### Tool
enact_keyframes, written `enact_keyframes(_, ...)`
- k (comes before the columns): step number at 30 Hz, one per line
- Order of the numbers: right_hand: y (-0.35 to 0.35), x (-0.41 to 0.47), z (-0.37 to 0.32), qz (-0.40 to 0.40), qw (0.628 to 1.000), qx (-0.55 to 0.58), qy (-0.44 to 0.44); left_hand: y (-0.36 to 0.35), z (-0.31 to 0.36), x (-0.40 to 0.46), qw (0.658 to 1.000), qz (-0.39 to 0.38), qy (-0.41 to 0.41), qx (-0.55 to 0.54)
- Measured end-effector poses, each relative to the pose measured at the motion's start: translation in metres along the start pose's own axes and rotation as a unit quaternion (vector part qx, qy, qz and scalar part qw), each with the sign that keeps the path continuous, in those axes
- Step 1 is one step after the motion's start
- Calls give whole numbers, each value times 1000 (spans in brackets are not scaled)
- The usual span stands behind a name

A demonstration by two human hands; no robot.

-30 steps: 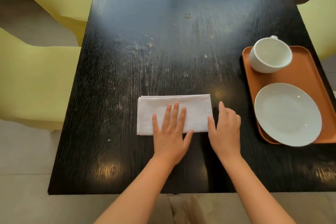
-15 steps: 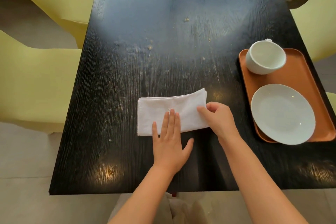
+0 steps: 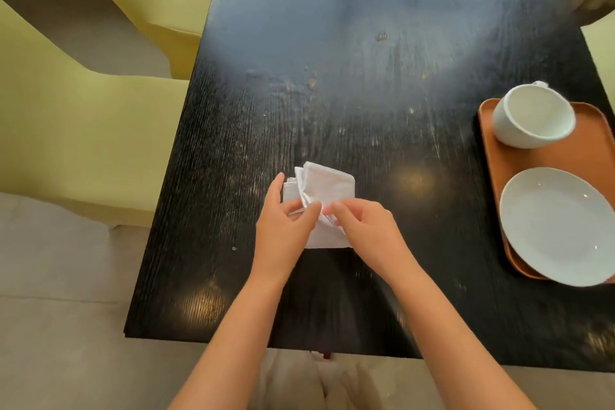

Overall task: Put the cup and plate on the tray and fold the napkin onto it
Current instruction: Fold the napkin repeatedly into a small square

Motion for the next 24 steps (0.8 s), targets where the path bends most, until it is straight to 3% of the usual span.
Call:
enact_keyframes(4,-13,-1,-1,-4,998,-47,36,14,-9,1,999,-8,-9,49)
enact_keyframes(6,-5,-2,-5,88,987,-109,77,17,-9,-1,995,-34,-40,88)
enact_keyframes(8,1,-3,-11,189,948,-228,119,19,3,-6,963,-17,-127,237)
enact_keyframes(9,-2,0,-10,195,934,-274,123,19,10,-9,930,9,-187,318)
enact_keyframes(11,-20,11,1,132,928,-330,113,16,16,-12,879,44,-274,389)
enact_keyframes(13,-40,21,14,70,920,-366,117,1,12,-6,856,-10,-299,421)
enact_keyframes(16,-52,25,22,52,911,-387,137,-13,-13,13,822,-102,-275,489)
enact_keyframes(19,-53,26,25,56,896,-412,157,-12,-34,24,805,-126,-240,528)
enact_keyframes(24,-57,28,27,59,884,-438,151,-12,-40,26,786,-98,-246,558)
Point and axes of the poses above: each hand's wrist, its own x-axis towards the middle knuckle, its own y-axis out of the back of the hand, z = x × y, the point moved 8 cm from there along x, towards the middle knuckle, and after that the axes turned 11 degrees about -x, right-handed, at the moved point
